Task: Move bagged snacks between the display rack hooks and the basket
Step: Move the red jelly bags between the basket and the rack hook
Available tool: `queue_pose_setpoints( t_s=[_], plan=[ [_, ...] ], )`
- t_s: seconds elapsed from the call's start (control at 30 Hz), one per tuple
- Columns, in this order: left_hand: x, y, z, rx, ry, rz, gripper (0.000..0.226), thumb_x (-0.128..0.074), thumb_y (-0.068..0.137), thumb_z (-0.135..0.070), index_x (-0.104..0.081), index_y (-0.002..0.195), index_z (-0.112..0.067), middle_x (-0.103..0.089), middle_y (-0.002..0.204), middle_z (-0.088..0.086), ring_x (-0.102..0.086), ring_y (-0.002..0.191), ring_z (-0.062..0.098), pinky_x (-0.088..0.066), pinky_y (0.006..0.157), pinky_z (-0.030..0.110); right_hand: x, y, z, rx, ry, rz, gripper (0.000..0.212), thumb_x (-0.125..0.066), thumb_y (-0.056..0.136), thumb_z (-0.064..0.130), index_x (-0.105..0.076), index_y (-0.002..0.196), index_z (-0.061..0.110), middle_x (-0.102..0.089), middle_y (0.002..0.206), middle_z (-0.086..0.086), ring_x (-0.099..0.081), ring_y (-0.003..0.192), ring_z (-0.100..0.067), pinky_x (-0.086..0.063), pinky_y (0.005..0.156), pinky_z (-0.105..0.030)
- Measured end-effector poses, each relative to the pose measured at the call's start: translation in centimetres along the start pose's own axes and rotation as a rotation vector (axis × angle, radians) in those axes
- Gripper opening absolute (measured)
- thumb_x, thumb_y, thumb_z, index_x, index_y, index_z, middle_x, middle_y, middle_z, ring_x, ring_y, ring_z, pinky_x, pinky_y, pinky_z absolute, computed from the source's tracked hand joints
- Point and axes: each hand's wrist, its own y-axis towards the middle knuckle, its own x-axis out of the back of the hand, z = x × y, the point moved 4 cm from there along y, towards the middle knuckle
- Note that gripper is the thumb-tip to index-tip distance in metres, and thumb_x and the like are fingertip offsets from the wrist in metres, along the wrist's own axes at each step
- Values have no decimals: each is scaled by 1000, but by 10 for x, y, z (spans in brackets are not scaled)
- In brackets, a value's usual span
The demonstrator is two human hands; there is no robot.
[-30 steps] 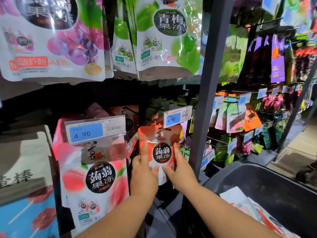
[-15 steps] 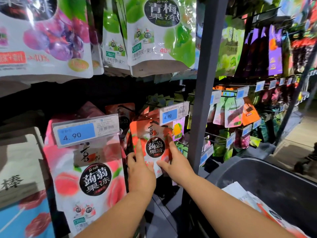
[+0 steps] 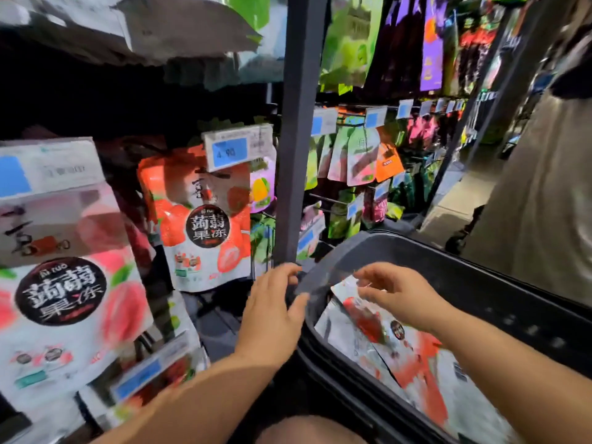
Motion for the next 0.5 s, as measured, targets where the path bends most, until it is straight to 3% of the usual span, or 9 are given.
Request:
queue_pose_setpoints(
  t_s=[0.1,0.2,0.27,0.33,0.43,0.5],
  plan=[
    [-39,-6,-21,-85,-5,271,33,-57,96,-32,-51,128,-26,-47,104,-17,-48,111,10,-30,92,19,15,-32,-61,-170,-64,76,29,-81,81,18,-63,86,40,-68,85,13,-60,70,6,-49,79,-24],
    [-56,-8,-33,-177,183,371,28,-48,97,-46,-53,122,-33,-52,98,-19,-51,107,10,-30,86,23,17,-59,-90,-265,-85,189,33,-86,74,25,-63,90,43,-67,92,10,-62,83,-2,-50,80,-21],
    [-58,-6,-36,-221,300,375,30,-42,98,-50,-55,120,-34,-62,104,-14,-54,108,11,-31,86,26,14,-70,-99,-234,-165,253,46,-87,61,55,-58,97,50,-65,107,8,-61,101,-9,-45,87,-14],
    [-61,-4,-38,-260,375,379,35,-35,98,-53,-59,115,-34,-67,103,-11,-57,105,13,-33,85,29,8,-75,-108,-182,-216,294,70,-78,47,77,-57,108,49,-64,118,1,-58,110,-16,-44,95,-20],
    [-67,-5,-38,-271,434,405,47,-22,92,-56,-61,103,-32,-68,95,-6,-59,96,15,-33,78,31,0,-76,-114,-116,-263,288,76,-91,60,45,-58,127,28,-53,128,8,-46,118,-12,-34,101,-16],
    [-71,-6,-37,-297,445,396,56,-12,86,-58,-61,96,-31,-67,89,-6,-60,90,16,-30,72,30,-4,-77,-118,-79,-314,251,84,-91,62,40,-53,135,25,-40,130,17,-33,120,-2,-24,101,-11]
  ],
)
